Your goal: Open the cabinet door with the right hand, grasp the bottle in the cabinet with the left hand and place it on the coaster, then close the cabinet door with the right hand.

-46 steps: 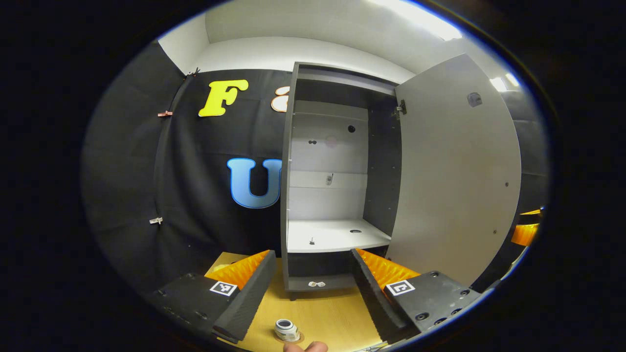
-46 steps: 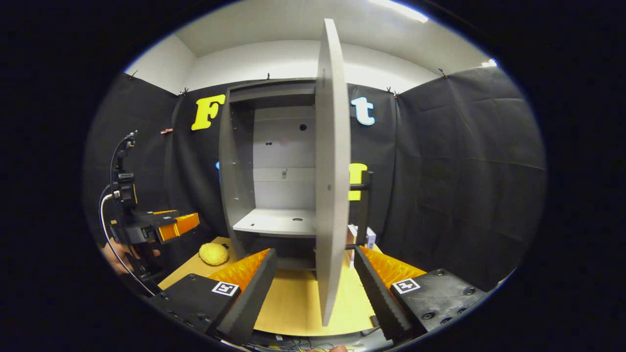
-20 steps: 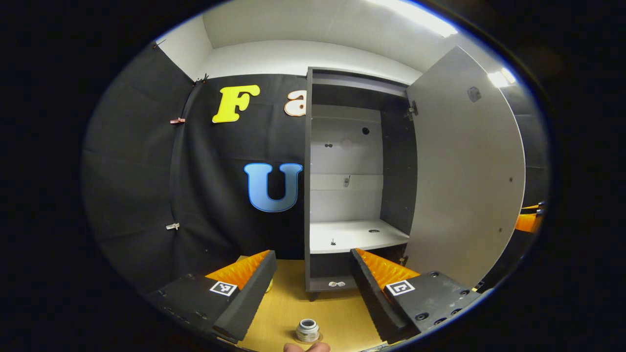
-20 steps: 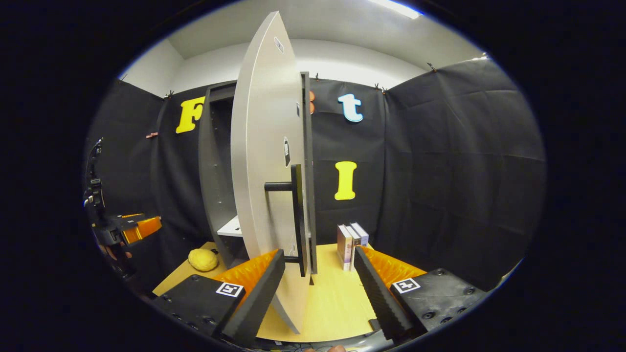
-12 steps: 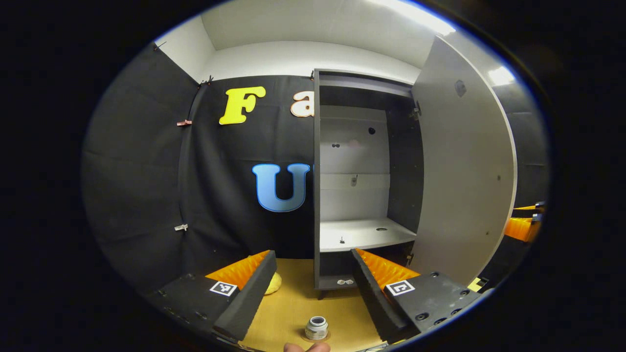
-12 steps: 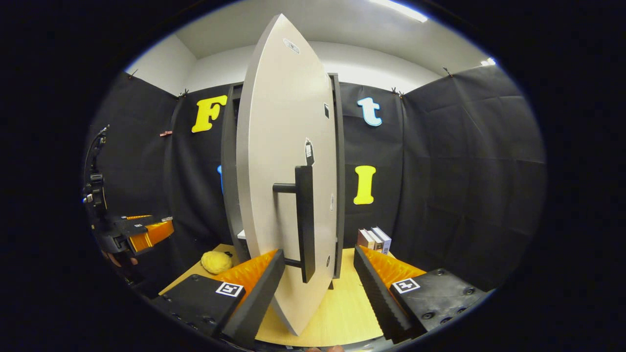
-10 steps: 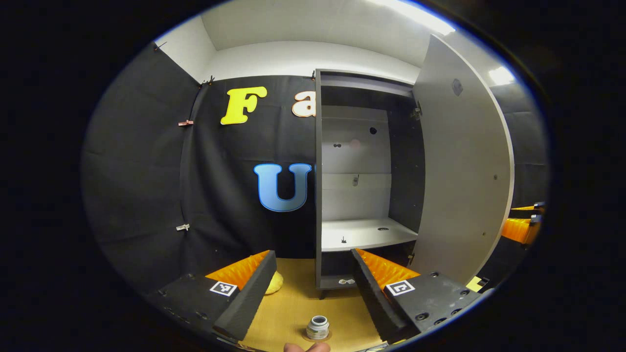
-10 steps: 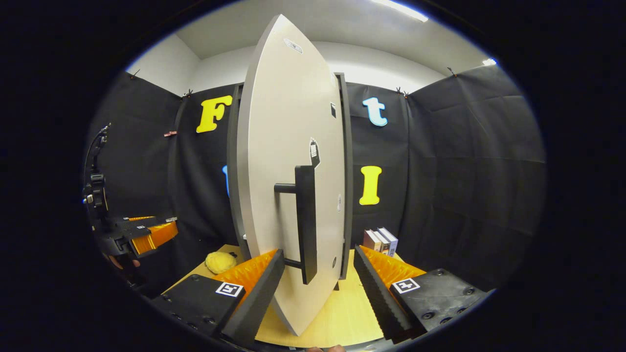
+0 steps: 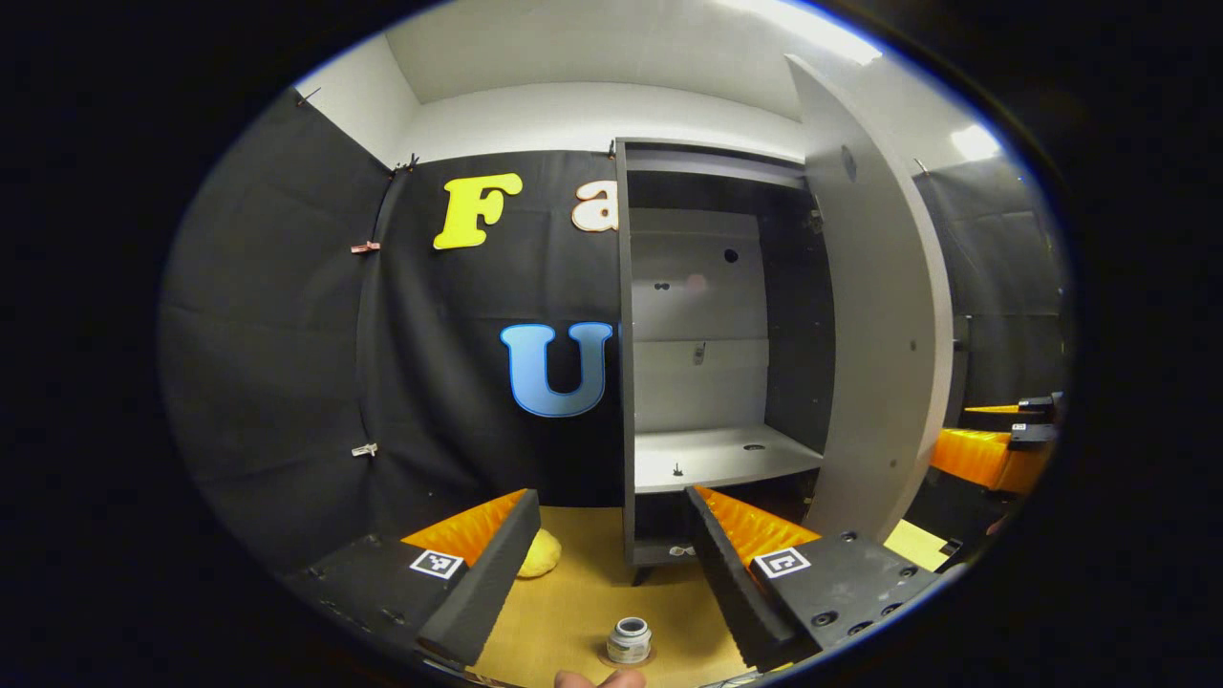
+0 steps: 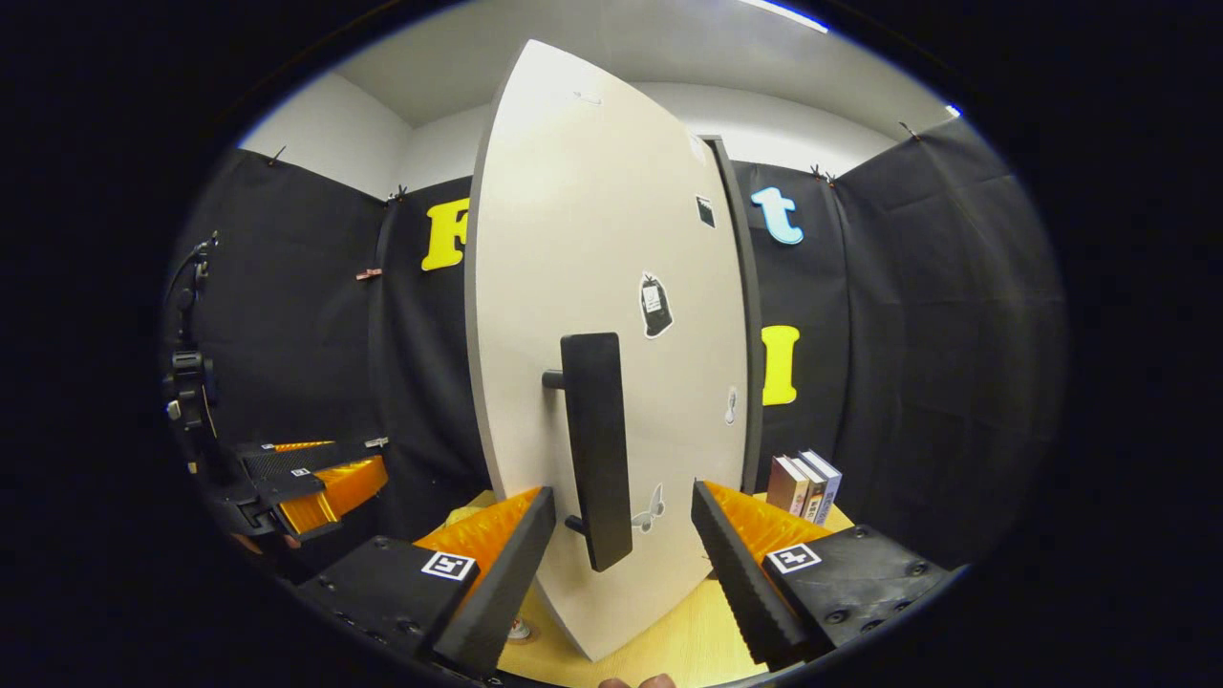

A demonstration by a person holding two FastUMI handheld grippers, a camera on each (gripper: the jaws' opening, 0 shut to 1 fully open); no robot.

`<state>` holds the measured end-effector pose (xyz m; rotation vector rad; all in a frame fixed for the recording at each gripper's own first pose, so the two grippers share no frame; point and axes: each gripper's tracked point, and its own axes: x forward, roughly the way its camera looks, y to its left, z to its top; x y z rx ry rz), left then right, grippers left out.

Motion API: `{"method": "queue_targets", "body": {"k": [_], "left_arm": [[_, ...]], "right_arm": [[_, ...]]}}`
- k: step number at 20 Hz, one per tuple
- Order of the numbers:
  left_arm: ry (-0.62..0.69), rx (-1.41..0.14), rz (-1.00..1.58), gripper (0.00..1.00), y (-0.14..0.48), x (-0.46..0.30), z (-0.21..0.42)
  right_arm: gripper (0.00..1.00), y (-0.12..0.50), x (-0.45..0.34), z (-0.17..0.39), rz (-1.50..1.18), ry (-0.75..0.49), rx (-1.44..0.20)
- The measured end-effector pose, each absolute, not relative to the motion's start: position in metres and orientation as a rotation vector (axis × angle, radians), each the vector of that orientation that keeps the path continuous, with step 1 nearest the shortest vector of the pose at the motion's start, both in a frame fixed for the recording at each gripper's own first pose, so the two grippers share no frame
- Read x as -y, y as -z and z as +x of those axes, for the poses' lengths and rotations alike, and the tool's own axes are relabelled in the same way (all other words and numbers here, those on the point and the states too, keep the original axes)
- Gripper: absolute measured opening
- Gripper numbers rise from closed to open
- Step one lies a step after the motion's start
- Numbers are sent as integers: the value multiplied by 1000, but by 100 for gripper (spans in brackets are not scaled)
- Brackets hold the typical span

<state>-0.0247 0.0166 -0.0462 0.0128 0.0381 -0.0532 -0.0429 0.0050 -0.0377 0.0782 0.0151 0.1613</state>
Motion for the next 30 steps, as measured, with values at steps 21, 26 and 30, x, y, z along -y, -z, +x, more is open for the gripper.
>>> {"method": "queue_targets", "body": {"k": [21,26,30], "left_arm": [[31,-18,21,95,38,-14,-31],[28,-11,17,95,35,-13,-35],[32,-11,12,95,34,-9,-37]], "right_arm": [[98,28,-11,-40,44,-147,30],[98,32,3,-43,32,-103,10],[98,27,14,-45,28,-80,21]]}}
